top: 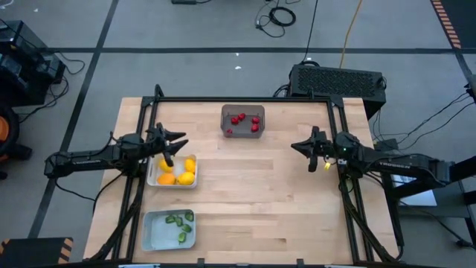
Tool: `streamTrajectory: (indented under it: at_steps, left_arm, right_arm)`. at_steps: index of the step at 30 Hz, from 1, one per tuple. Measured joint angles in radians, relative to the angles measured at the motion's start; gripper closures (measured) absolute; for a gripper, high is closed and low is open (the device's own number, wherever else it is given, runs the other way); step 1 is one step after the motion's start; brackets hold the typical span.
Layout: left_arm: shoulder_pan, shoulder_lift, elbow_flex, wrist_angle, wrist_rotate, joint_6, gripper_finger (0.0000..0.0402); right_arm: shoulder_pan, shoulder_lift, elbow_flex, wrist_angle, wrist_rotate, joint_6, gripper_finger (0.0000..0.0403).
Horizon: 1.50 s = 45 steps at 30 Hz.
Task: Sort produce into baskets
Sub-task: Return to Home Position
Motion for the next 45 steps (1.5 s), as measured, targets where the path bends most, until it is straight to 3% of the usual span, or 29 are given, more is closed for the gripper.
streamTrajectory:
  at_steps: [4,6,10,15,45]
  left_arm:
    - [0.0,-0.004,0.0,-0.01,-0.021,-0.001,0.0236]
    - [0.0,-0.019,0.0,-0.025,-0.018,-0.001,0.0236]
    - [0.0,-0.06,0.0,-0.091,-0.052,-0.005,0.0236]
    - [0.0,-0.063,0.0,-0.149,-0.12,-0.007,0.0236]
    - [0.0,-0.063,0.0,-0.147,-0.122,-0.007,0.0236]
  right_arm:
    - [0.01,-0.083,0.0,-0.16,0.163,-0.012,0.0402]
    - [0.019,-0.135,-0.001,-0.262,0.188,-0.016,0.0402]
    - [0.048,-0.2,0.0,-0.273,0.111,-0.052,0.0402]
    - [0.055,-0.221,0.001,-0.284,0.118,-0.037,0.0402]
    - [0.055,-0.221,0.001,-0.286,0.116,-0.026,0.0403]
